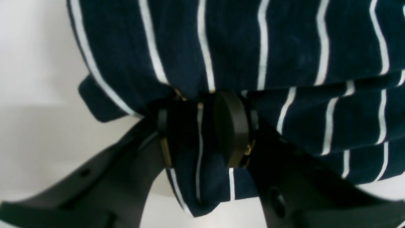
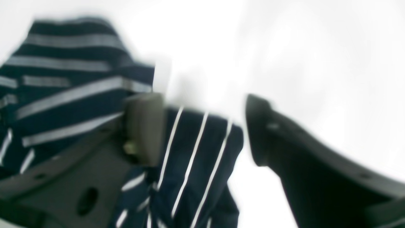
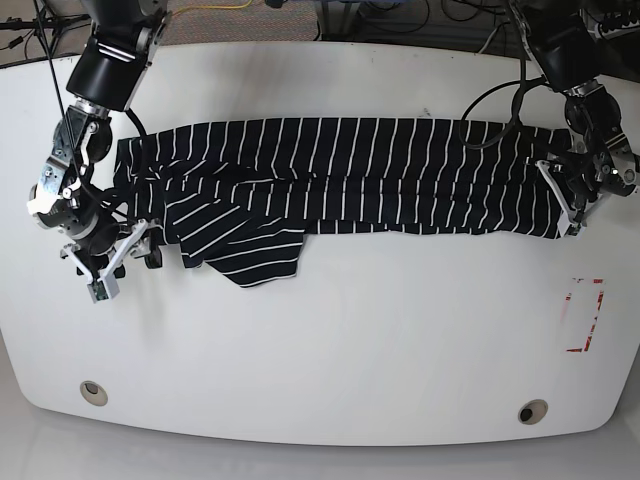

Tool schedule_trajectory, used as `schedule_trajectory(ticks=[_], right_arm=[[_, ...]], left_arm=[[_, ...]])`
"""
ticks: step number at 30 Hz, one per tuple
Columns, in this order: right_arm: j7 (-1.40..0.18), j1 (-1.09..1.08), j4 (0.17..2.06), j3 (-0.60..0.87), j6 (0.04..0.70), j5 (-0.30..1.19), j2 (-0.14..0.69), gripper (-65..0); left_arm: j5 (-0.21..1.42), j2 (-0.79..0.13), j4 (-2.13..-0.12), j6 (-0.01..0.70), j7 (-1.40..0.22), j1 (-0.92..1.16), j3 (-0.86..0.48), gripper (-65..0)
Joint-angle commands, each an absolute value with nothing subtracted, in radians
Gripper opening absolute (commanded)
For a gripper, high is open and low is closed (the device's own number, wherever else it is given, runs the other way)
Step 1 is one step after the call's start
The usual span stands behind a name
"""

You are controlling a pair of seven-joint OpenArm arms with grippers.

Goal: Fold the T-shirt properly
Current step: 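Grasp the loose hanging flap with the right gripper and tuck it onto the fold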

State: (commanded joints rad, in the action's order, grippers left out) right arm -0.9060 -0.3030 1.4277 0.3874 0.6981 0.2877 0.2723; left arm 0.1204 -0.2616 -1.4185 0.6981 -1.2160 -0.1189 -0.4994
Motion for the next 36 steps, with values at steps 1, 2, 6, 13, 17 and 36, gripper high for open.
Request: schedule_trajectory(ticks=[1, 2, 6, 13, 17, 36], right_arm=[[-0.905, -0.328, 1.388, 0.374, 0.698, 0.286, 0.272, -23.6], [-0.894, -0.352, 1.342, 0.36, 0.698, 0.286, 0.268, -23.6], [-0.808, -0.406, 1.201, 0.312, 0.698, 0.286, 0.262, -23.6], [-0.714, -0.47, 1.021, 0.229, 0.698, 0.289, 0.234, -23.6], [-0.677, -0.475, 0.977, 0.226, 0.698, 0.288, 0.226, -23.6], [-0.639, -0.469, 0.934, 0.11, 0.698, 0.286, 0.211, -54.1]], left_arm=[[0.12, -0.262, -1.419, 0.698, -1.216, -0.119, -0.499, -45.3], [0.12, -0.262, -1.419, 0.698, -1.216, -0.119, -0.498, -45.3], [0.12, -0.259, -1.419, 0.698, -1.216, -0.119, -0.498, -45.3], [0.12, -0.257, -1.419, 0.698, -1.216, -0.119, -0.498, -45.3], [0.12, -0.257, -1.419, 0.698, -1.216, -0.119, -0.498, -45.3], [0.12, -0.257, -1.419, 0.698, -1.214, -0.119, -0.498, -45.3]])
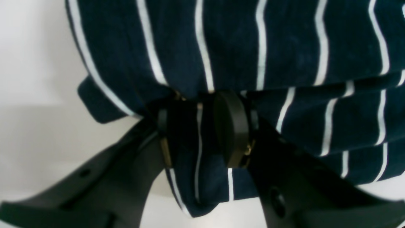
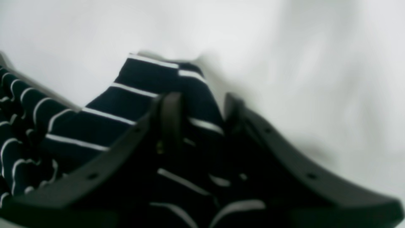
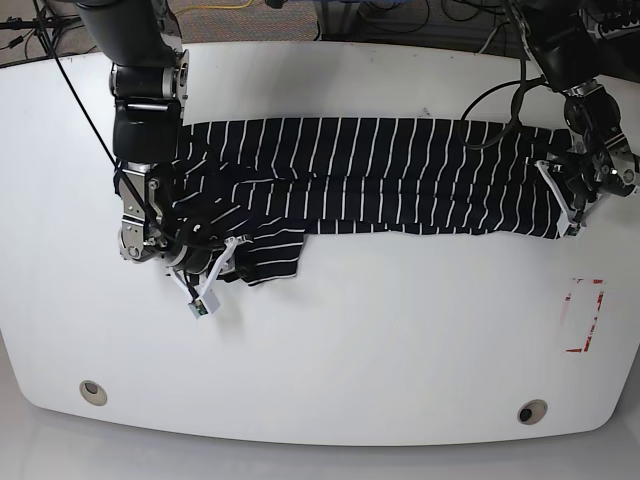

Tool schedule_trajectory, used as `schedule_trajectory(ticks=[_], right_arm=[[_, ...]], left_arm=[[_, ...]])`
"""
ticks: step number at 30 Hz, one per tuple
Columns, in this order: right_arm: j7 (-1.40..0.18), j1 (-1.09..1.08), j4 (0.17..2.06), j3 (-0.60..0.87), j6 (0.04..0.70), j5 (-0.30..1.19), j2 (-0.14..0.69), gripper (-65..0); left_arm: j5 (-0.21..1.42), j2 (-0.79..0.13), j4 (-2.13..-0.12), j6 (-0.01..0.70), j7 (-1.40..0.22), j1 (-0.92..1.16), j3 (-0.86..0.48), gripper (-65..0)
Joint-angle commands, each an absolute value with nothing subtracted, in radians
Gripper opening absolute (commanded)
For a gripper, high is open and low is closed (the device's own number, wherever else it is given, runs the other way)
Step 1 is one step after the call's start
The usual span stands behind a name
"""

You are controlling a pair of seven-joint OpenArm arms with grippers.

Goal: Fold the T-shirt properly
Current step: 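Grasp the loose hanging flap with the right gripper and tuck it onto the fold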

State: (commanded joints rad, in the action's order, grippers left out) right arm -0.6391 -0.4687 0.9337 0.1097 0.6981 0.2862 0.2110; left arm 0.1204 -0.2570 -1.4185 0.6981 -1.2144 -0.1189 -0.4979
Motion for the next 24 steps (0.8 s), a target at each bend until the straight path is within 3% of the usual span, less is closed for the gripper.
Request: schedule_trajectory(ticks=[5, 19, 24], right_arm=[[-0.647, -0.47, 0.992, 0.11, 0.698, 0.292, 0.214, -65.0], [-0.886, -0.265, 1.638, 0.117, 0.698, 0.297, 0.203, -65.0], [-0.937, -0.145, 1.828, 0.117, 0.698, 0.297, 0.163, -65.0]], left_arm=[[0.12, -0.257, -1.419, 0.698, -1.214, -0.12, -0.498, -45.3], [0.12, -0.257, -1.412, 0.698, -1.214, -0.12, -0.498, -45.3], [0.12, -0.257, -1.411, 0.698, -1.214, -0.12, -0.498, -45.3]])
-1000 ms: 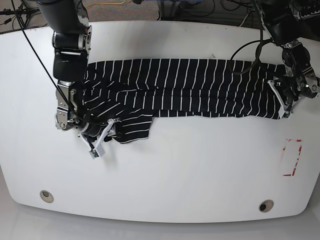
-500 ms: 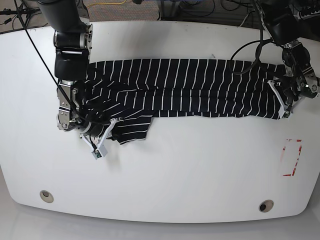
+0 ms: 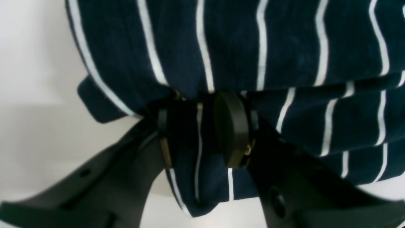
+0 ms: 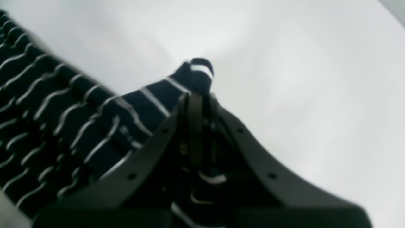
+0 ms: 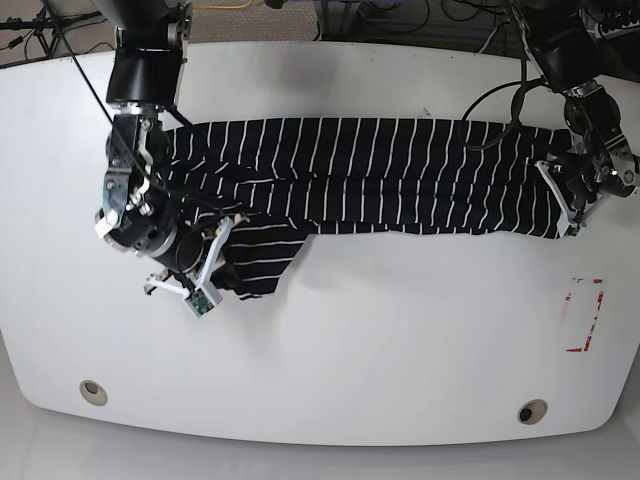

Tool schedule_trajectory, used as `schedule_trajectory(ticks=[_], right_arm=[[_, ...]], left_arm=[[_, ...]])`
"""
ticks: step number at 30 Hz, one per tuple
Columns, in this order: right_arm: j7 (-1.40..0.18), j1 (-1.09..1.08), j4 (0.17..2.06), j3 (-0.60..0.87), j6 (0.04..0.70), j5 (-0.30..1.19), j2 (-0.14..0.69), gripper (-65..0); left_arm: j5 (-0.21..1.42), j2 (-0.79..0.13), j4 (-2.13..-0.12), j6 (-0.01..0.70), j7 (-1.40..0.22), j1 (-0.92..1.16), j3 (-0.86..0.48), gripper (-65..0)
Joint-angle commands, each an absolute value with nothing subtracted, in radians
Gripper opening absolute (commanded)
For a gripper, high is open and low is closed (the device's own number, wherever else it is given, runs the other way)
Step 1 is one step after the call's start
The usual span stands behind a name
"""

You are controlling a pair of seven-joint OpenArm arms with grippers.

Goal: Fold the T-shirt properly

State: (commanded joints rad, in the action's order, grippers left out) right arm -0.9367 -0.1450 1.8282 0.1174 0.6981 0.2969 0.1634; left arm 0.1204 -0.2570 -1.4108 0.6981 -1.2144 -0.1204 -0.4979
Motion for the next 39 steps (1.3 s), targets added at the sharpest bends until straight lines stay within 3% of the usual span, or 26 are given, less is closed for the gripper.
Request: schedule_trajectory(ticks=[6, 13, 19, 23, 26, 30, 39], right_arm=[[-0.974, -0.018, 1.966, 0.116, 0.698, 0.297, 0.113, -65.0], [-0.983, 0.076, 1.986, 0.111, 0.698, 0.295, 0.077, -61.5], [-0.984, 0.134, 1.986, 0.077, 0.698, 0.331, 0.061, -46.5], [-0.984, 0.165, 1.995, 0.074, 0.698, 0.432, 0.104, -34.2], [-0.984, 0.173, 1.995, 0.082, 0.698, 0.533, 0.15, -29.6], [-0.984, 0.173, 1.992, 0.147, 0.698, 0.631, 0.209, -29.5], [-0.981, 0.14, 1.943, 0.305, 0.698, 0.641, 0.219, -29.5]], left_arm=[[0.12, -0.257, -1.411, 0.698, -1.214, -0.119, -0.498, -45.3], [0.12, -0.257, -1.411, 0.698, -1.214, -0.119, -0.496, -45.3], [0.12, -0.257, -1.411, 0.698, -1.214, -0.119, -0.496, -45.3], [0.12, -0.257, -1.411, 0.698, -1.214, -0.119, -0.496, -45.3], [0.12, -0.257, -1.411, 0.698, -1.214, -0.119, -0.496, -45.3], [0.12, -0.257, -1.411, 0.698, -1.214, -0.119, -0.496, -45.3], [0.12, -0.257, -1.411, 0.698, -1.214, -0.119, -0.496, -45.3]])
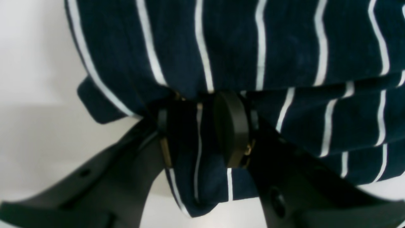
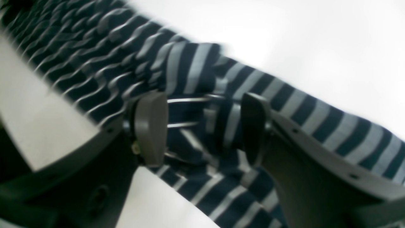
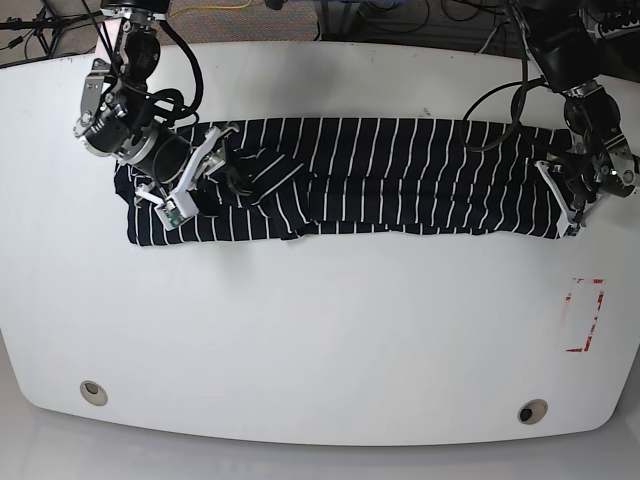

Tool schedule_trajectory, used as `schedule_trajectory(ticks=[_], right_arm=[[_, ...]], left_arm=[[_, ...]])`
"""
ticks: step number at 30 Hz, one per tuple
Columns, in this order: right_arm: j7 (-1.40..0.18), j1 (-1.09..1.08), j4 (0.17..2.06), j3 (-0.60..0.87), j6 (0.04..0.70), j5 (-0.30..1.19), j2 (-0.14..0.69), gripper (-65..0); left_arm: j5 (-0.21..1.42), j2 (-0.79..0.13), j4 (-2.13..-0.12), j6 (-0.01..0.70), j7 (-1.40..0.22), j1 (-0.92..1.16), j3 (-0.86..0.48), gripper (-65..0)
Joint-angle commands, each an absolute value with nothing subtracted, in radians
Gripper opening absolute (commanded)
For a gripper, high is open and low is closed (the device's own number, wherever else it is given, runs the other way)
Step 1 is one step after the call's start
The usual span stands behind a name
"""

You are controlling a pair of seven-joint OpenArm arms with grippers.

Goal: Fold the T-shirt properly

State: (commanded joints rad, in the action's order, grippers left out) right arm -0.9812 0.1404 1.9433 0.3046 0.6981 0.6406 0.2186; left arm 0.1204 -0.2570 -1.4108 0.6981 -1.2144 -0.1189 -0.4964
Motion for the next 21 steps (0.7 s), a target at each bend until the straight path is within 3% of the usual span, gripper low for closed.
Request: schedule_trajectory(ticks=[21], right_arm=[[-1.056, 0.111, 1.802, 0.174, 0.698, 0.648, 0.223, -29.3]], left_arm=[[0.12, -0.257, -1.411, 0.698, -1.214, -0.117, -0.496, -45.3]])
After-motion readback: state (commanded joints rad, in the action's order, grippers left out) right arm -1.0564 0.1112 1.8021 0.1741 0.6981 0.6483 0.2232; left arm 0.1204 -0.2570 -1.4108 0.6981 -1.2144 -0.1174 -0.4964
